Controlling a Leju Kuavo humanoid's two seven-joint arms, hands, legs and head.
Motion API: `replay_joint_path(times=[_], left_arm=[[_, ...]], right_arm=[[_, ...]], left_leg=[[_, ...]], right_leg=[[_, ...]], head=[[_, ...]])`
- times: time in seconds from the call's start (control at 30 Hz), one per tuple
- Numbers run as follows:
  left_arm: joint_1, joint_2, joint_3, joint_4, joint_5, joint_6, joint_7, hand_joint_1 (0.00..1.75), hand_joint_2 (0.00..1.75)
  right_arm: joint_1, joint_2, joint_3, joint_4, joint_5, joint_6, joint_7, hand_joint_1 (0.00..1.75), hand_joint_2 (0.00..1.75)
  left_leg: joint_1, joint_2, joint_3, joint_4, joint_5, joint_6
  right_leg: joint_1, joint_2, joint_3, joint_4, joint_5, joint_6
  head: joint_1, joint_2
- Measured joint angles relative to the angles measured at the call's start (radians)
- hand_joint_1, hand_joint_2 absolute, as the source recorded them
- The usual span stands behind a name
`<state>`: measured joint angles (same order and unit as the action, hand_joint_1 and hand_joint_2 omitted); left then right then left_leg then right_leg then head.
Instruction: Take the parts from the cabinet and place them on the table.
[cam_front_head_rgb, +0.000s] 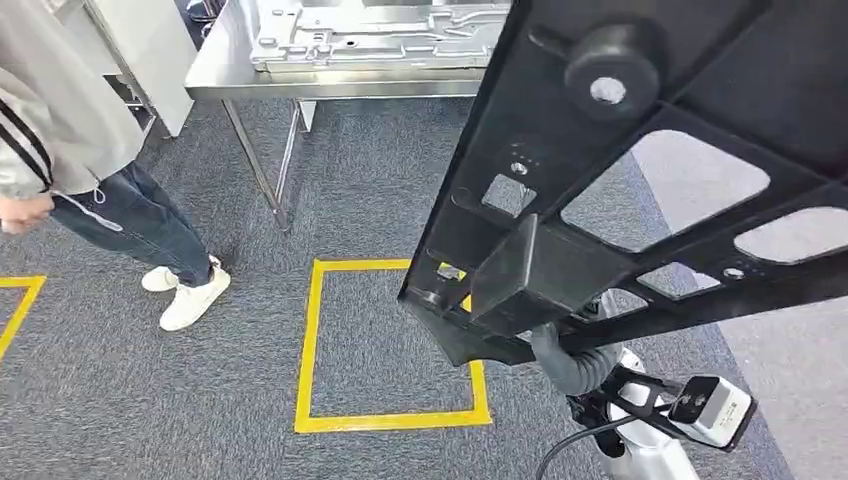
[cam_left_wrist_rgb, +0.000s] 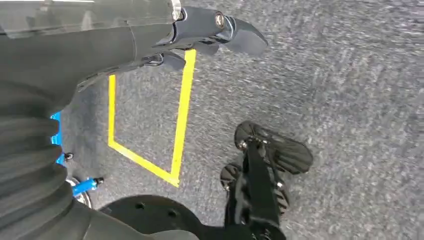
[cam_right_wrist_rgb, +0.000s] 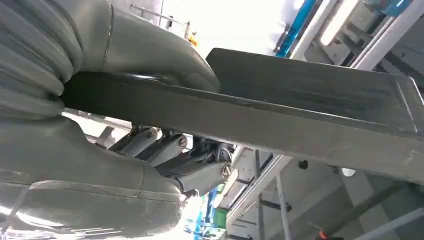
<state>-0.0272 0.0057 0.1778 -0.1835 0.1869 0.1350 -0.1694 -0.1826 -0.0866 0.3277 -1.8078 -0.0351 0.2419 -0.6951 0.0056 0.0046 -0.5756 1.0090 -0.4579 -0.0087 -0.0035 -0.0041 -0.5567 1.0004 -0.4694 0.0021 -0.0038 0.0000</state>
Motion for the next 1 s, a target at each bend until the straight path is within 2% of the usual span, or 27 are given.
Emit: replay_joint_path(times=[0.07,0.13,0.17,0.2,0.23,0.27,0.3,0.33,0.37,0.43,0.47,0.53,0.6,0.63,0.67,0.7,0.77,0.8,0.83,0.87,0.93,0.97,1.0], left_arm=[[0.000,0.000,0.000,0.000,-0.004,0.000,-0.001,0.00,1.75],[0.002,-0.001,0.000,0.000,-0.008,-0.001,-0.001,0.00,1.75],[0.001,0.000,0.000,0.000,-0.010,-0.002,-0.001,0.00,1.75],[-0.001,0.000,0.000,0.000,-0.010,-0.003,-0.001,0.00,1.75],[-0.002,0.000,0.000,0.000,-0.010,-0.003,-0.001,0.00,1.75],[-0.002,0.000,0.000,0.000,-0.011,-0.003,0.000,0.00,1.75],[-0.002,0.000,0.000,0.000,-0.011,-0.003,0.000,0.00,1.75],[-0.003,0.000,-0.001,0.000,-0.011,-0.003,0.000,0.00,1.75],[-0.002,0.000,-0.001,0.000,-0.011,-0.003,0.001,0.00,1.75],[-0.002,-0.002,-0.002,0.000,-0.011,-0.003,0.002,0.00,1.75],[-0.003,-0.004,-0.003,0.000,-0.012,-0.003,0.002,0.00,1.75],[-0.005,-0.004,-0.003,0.000,-0.016,-0.003,0.001,0.00,1.75],[-0.005,-0.004,-0.004,0.000,-0.017,-0.003,0.000,0.00,1.75],[-0.005,-0.002,-0.004,0.000,-0.018,-0.003,-0.001,0.00,1.75],[-0.005,-0.002,-0.004,0.000,-0.018,-0.004,-0.002,0.00,1.75],[-0.005,-0.003,-0.005,0.000,-0.019,-0.005,-0.002,0.00,1.75],[-0.005,-0.001,-0.005,0.000,-0.019,-0.005,-0.002,0.00,1.75],[-0.003,-0.001,-0.005,0.000,-0.019,-0.005,-0.003,0.00,1.75],[-0.001,0.000,-0.005,0.000,-0.020,-0.005,-0.003,0.00,1.75],[0.000,0.000,-0.005,0.000,-0.020,-0.005,-0.003,0.00,1.75],[0.000,0.000,-0.005,0.000,-0.020,-0.005,-0.004,0.00,1.75],[0.001,0.000,-0.005,0.000,-0.020,-0.005,-0.004,0.00,1.75],[0.001,0.000,-0.005,0.000,-0.020,-0.005,-0.005,0.00,1.75]], right_arm=[[0.000,0.000,0.000,0.000,0.002,0.000,0.000,1.75,1.75],[0.000,0.000,0.000,0.000,0.003,0.000,-0.001,1.75,1.75],[-0.002,0.000,0.000,0.000,0.003,0.000,-0.001,1.75,1.75],[-0.002,0.000,-0.001,-0.001,0.003,0.000,-0.002,1.75,1.75],[0.001,0.000,-0.001,0.000,0.003,0.000,-0.002,1.75,1.75],[0.005,0.000,-0.001,0.000,0.003,0.000,-0.001,1.75,1.75],[0.007,0.000,-0.001,0.000,0.003,0.000,-0.002,1.75,1.75],[0.007,0.000,-0.001,0.000,0.003,0.000,-0.001,1.75,1.75],[0.007,0.000,-0.001,0.000,0.003,0.000,-0.001,1.75,1.75],[0.007,0.000,-0.001,0.000,0.003,0.000,-0.001,1.75,1.75],[0.005,0.000,-0.001,0.000,0.003,0.000,-0.002,1.75,1.75],[0.005,0.006,0.000,-0.001,0.005,0.000,-0.001,1.75,1.75],[0.004,0.006,-0.001,-0.001,0.006,0.000,-0.001,1.75,1.75],[0.005,0.008,-0.001,-0.002,0.006,0.000,-0.001,1.75,1.75],[0.004,0.011,-0.001,-0.003,0.006,0.000,0.000,1.75,1.75],[0.002,0.013,-0.001,-0.004,0.006,0.000,-0.001,1.75,1.75],[0.003,0.014,-0.001,-0.004,0.006,0.000,0.000,1.75,1.75],[0.005,0.015,-0.001,-0.004,0.007,0.000,0.000,1.75,1.75],[0.006,0.015,-0.001,-0.004,0.007,0.001,0.000,1.75,1.75],[0.006,0.015,-0.001,-0.004,0.007,0.001,0.000,1.75,1.75],[0.005,0.016,-0.001,-0.004,0.007,0.001,0.000,1.75,1.75],[0.005,0.016,-0.001,-0.004,0.007,0.002,0.000,1.75,1.75],[0.005,0.016,-0.001,-0.005,0.007,0.004,-0.001,1.75,1.75]], left_leg=[[-0.002,-0.001,-0.004,0.002,-0.002,0.009],[0.005,0.000,0.008,-0.013,0.004,0.023],[0.005,0.000,0.010,-0.015,0.004,0.028],[0.005,0.001,0.009,-0.015,0.004,0.031],[0.004,0.001,0.010,-0.015,0.002,0.034],[0.003,0.000,0.010,-0.014,0.001,0.036],[0.003,0.000,0.011,-0.014,-0.001,0.036],[0.003,-0.001,0.014,-0.014,-0.002,0.035],[0.003,-0.003,0.018,-0.014,-0.005,0.034],[0.002,-0.005,0.029,-0.014,-0.012,0.029],[-0.001,-0.006,0.030,-0.013,-0.015,0.024],[-0.003,-0.006,0.028,-0.012,-0.022,0.012],[-0.001,-0.004,0.034,-0.019,-0.024,0.001],[-0.001,-0.005,0.033,-0.012,-0.030,-0.005],[0.000,-0.005,0.024,0.017,-0.044,-0.010],[0.001,-0.005,-0.009,0.085,-0.080,-0.013],[0.004,-0.005,-0.101,0.255,-0.149,-0.021],[0.005,-0.005,-0.137,0.311,-0.157,-0.024],[0.006,-0.005,-0.147,0.313,-0.139,-0.025],[0.007,-0.005,-0.130,0.261,-0.094,-0.025],[0.008,-0.004,-0.056,0.089,0.008,-0.021],[0.008,-0.004,-0.022,0.014,0.028,-0.014],[0.002,-0.005,-0.013,-0.005,0.015,-0.006]], right_leg=[[-0.001,0.000,0.000,-0.002,0.000,0.010],[-0.006,0.000,0.003,0.008,-0.011,0.023],[-0.004,0.001,-0.015,0.045,-0.034,0.027],[-0.006,0.001,-0.052,0.115,-0.072,0.031],[-0.008,0.001,-0.099,0.208,-0.111,0.035],[-0.009,0.001,-0.146,0.293,-0.137,0.038],[-0.010,0.001,-0.171,0.330,-0.137,0.038],[-0.010,0.001,-0.171,0.313,-0.111,0.038],[-0.010,0.001,-0.147,0.255,-0.068,0.035],[-0.008,0.000,-0.059,0.064,0.029,0.023],[-0.003,0.001,-0.034,0.006,0.031,0.015],[0.002,-0.001,-0.036,0.001,0.028,0.010],[0.003,0.002,-0.034,-0.002,0.026,0.000],[-0.010,0.002,-0.023,-0.016,0.031,-0.006],[-0.008,0.002,-0.016,-0.021,0.029,-0.010],[-0.008,-0.001,-0.012,-0.021,0.027,-0.015],[-0.006,-0.001,-0.006,-0.020,0.020,-0.020],[-0.006,0.000,-0.003,-0.019,0.016,-0.020],[-0.006,0.001,0.001,-0.018,0.012,-0.018],[-0.006,0.003,0.009,-0.018,0.006,-0.017],[-0.007,0.004,0.027,-0.015,-0.007,-0.011],[-0.006,0.003,0.032,-0.015,-0.016,-0.005],[0.000,0.005,0.029,-0.007,-0.020,0.001]], head=[[0.000,0.000],[-0.001,0.000],[0.005,0.000],[0.006,0.000],[0.006,0.000],[0.006,0.000],[0.006,0.000],[0.006,0.000],[0.006,0.000],[0.006,0.000],[0.006,0.000],[0.005,0.000],[0.005,0.000],[0.005,0.000],[0.004,0.000],[-0.002,0.000],[-0.001,0.000],[-0.001,0.000],[-0.001,0.000],[-0.002,0.000],[-0.001,0.000],[-0.001,0.000],[-0.002,0.000]])
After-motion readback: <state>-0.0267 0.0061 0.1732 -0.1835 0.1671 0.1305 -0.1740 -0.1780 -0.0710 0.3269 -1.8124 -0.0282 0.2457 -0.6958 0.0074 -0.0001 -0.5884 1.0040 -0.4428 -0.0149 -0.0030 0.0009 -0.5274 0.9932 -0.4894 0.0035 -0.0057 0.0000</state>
